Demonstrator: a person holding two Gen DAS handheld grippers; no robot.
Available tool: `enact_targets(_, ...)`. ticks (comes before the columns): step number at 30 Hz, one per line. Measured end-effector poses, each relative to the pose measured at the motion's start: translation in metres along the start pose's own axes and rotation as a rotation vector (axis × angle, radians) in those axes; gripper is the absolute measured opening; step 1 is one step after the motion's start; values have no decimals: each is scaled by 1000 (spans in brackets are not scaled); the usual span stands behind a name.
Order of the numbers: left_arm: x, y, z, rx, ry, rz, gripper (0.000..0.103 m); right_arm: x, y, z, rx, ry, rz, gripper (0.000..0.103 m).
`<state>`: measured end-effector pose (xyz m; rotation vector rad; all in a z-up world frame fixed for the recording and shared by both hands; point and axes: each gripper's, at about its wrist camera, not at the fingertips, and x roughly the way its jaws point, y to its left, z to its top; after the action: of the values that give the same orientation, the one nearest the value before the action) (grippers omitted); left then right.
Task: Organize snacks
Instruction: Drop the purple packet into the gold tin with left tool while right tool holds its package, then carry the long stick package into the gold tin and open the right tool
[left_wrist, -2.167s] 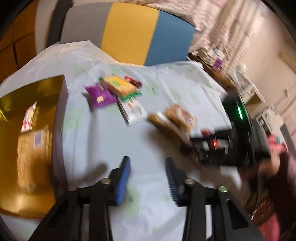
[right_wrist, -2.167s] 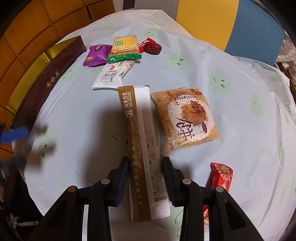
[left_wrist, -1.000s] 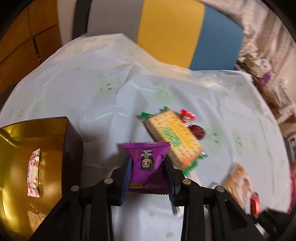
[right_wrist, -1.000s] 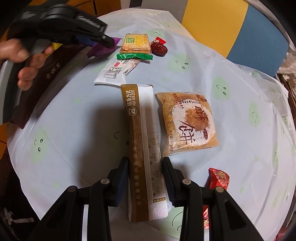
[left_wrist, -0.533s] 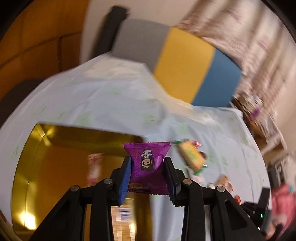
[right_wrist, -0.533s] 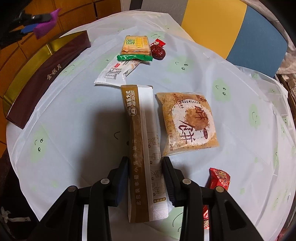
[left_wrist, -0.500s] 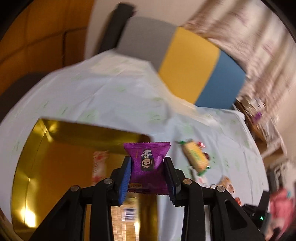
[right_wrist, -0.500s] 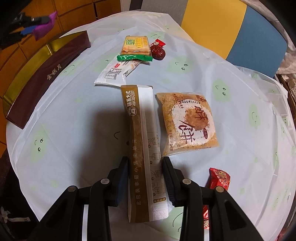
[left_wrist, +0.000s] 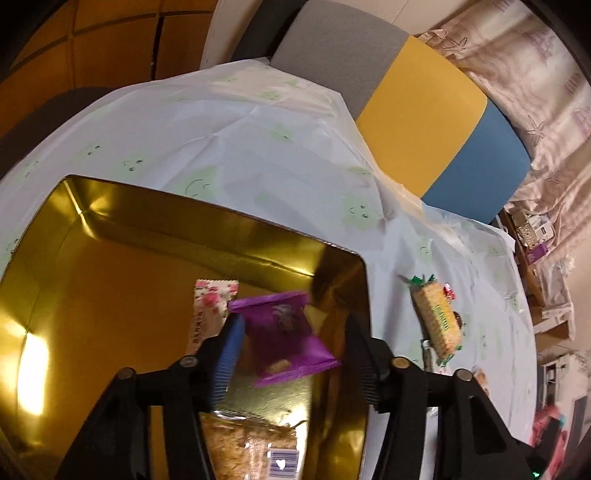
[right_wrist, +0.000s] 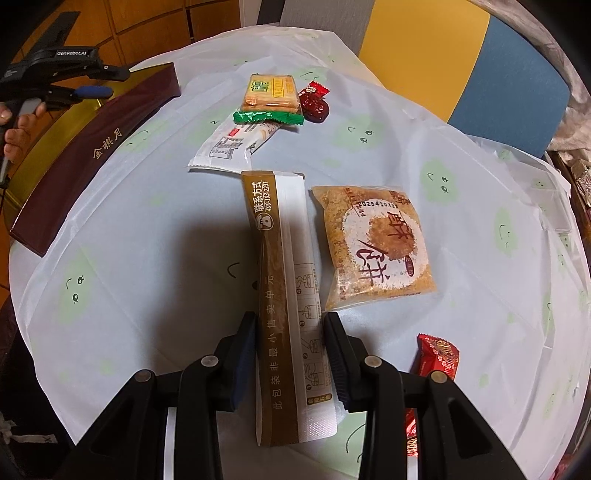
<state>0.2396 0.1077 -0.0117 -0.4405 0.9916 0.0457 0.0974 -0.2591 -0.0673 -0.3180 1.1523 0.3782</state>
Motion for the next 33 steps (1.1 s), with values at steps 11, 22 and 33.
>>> enact_targets(11,-65,-13,-54,200,-148,-1,58,0,3,0,-7,-2,-12,37)
enact_targets(22,-103,-74,-177,561,-152,-199,58,1,-10,2,38,-9,20,38)
enact_targets(33,-63,-91,-255,736,-21,-214,55,-3,-6,1,73,6,6,27)
